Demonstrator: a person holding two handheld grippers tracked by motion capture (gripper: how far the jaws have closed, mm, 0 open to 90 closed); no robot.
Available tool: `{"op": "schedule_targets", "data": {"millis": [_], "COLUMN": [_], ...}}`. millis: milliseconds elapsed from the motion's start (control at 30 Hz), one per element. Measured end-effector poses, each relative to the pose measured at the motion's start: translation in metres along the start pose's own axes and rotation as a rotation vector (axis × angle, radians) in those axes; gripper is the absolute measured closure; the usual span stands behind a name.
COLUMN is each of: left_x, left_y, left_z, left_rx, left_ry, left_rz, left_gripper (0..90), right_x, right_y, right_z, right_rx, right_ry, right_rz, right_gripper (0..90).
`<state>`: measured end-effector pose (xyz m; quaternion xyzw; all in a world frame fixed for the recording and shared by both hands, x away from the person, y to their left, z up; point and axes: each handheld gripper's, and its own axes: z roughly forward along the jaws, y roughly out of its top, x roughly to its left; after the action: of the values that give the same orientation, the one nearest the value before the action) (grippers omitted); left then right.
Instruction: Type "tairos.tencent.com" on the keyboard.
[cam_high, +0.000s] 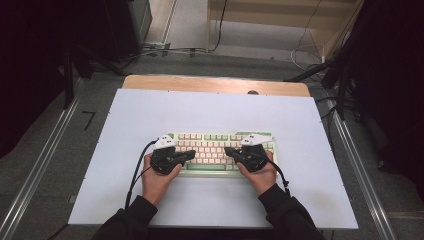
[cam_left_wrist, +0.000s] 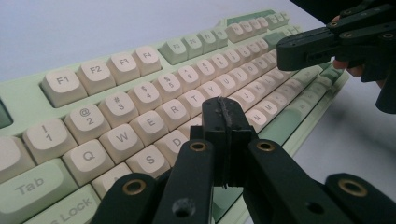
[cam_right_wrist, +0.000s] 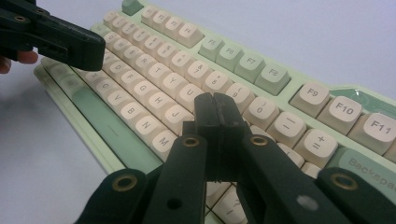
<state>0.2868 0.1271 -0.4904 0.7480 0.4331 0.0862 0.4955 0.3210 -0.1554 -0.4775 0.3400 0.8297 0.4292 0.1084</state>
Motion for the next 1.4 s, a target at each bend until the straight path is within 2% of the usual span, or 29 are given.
{"op": "schedule_targets", "data": {"millis": [700,1400], "left_x": [0.001,0.001], "left_y": [0.000,0.000], "left_z": [0.001,0.001], "left_rx": [0.002,0.004], "left_ry": [0.004,0.006], "left_rz": [-0.003,-0.001], "left_gripper": [90.0,90.0], "right_x": [-0.004,-0.007], "right_y": [0.003,0.004], "right_z": [0.010,0.018], "right_rx": [0.000,0.013], "right_ry": [-0.023,-0.038], "right_rz": [0.020,0.019], "right_gripper": [88.3,88.3]}}
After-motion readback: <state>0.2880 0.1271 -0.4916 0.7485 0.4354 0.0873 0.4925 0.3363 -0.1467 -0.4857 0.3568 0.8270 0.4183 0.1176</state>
